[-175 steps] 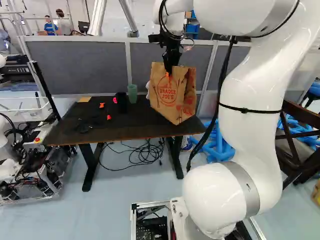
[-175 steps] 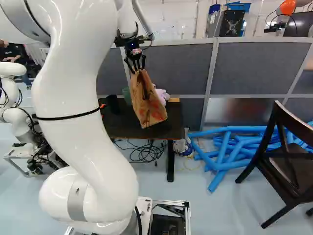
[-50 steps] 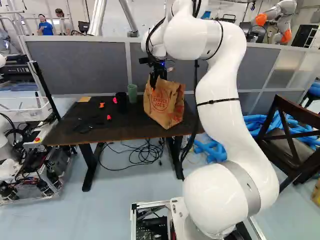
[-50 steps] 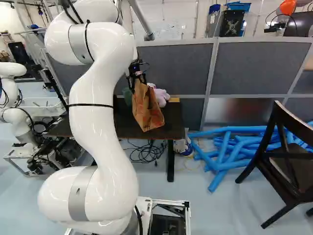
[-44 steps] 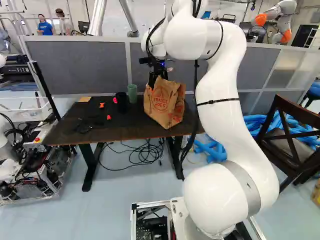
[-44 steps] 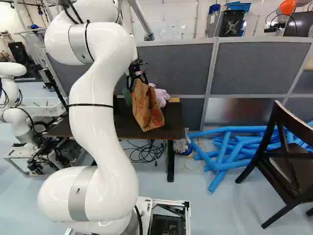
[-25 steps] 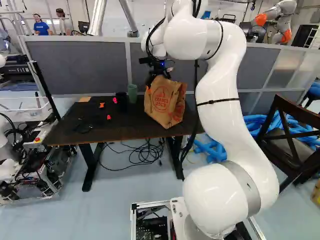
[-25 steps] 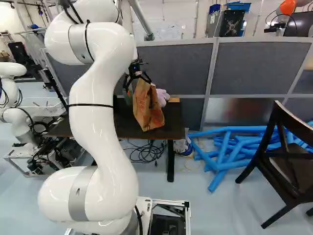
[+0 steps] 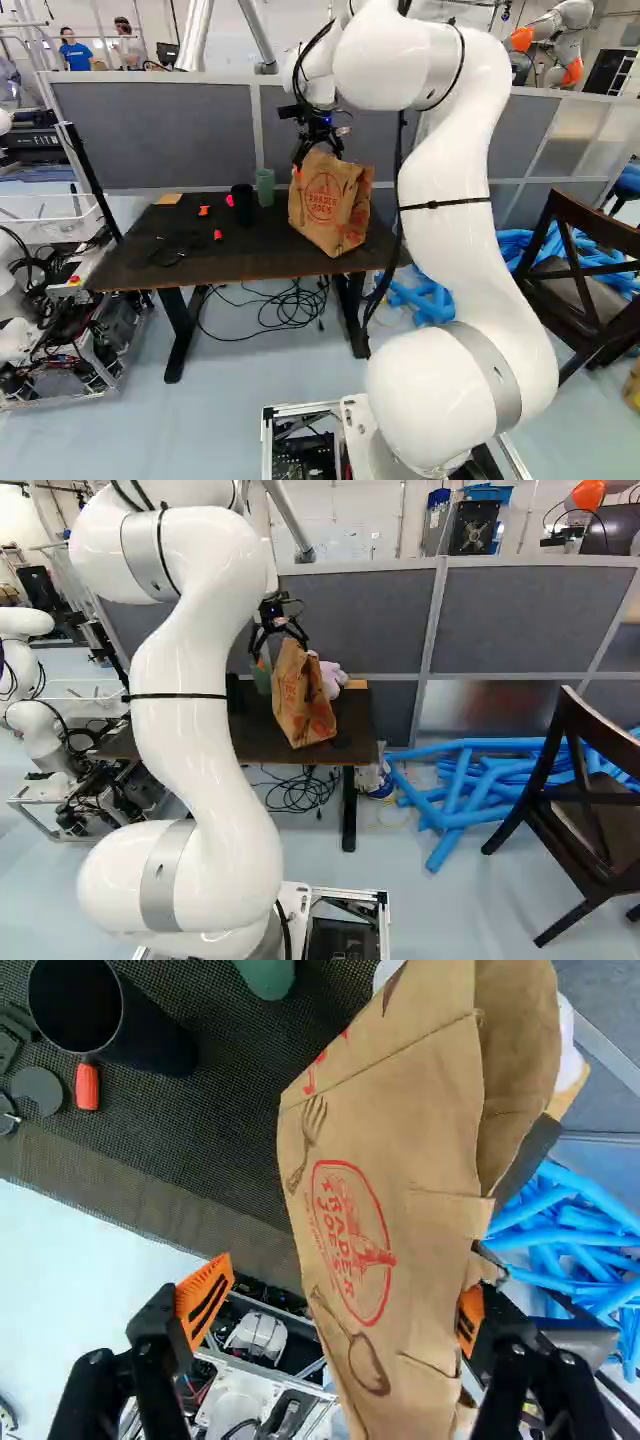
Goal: Pick up the bag on the ground and place it on the table
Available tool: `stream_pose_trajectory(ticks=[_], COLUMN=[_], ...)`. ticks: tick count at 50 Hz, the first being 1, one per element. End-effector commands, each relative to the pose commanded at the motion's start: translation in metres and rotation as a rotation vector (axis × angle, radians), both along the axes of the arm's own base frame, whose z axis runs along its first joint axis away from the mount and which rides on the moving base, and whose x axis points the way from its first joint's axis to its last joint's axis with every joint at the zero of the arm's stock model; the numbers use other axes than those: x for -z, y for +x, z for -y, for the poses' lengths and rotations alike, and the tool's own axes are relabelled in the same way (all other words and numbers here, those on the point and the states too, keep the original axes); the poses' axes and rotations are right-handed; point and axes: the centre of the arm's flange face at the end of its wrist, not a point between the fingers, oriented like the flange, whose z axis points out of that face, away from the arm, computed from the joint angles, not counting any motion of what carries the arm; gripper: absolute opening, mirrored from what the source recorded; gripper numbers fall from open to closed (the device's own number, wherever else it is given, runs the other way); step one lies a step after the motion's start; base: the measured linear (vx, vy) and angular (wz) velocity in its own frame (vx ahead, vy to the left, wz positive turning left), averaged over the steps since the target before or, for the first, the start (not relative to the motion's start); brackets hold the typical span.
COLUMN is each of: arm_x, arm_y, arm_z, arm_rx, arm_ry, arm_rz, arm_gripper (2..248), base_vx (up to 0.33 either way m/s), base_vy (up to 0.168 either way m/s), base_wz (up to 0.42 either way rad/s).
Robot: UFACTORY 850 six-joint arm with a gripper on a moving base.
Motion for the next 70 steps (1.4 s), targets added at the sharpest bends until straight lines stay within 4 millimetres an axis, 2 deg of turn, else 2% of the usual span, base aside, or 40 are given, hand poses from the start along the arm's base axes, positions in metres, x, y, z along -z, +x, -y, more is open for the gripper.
stream_pose_trajectory(ticks=[44,70], arm_x=[-0.068,-0.108], arm_y=[-0.075,-0.111], arm_z=[0.008,0.017], arm_rx=[-0.001,0.007], arm_ry=[-0.006,0.0], arm_rz=[-0.028,0.013], arm_gripper=[247,247], base_vx=[0.0,0.0], base_vy=[0.0,0.0], base_wz=[0.0,0.0])
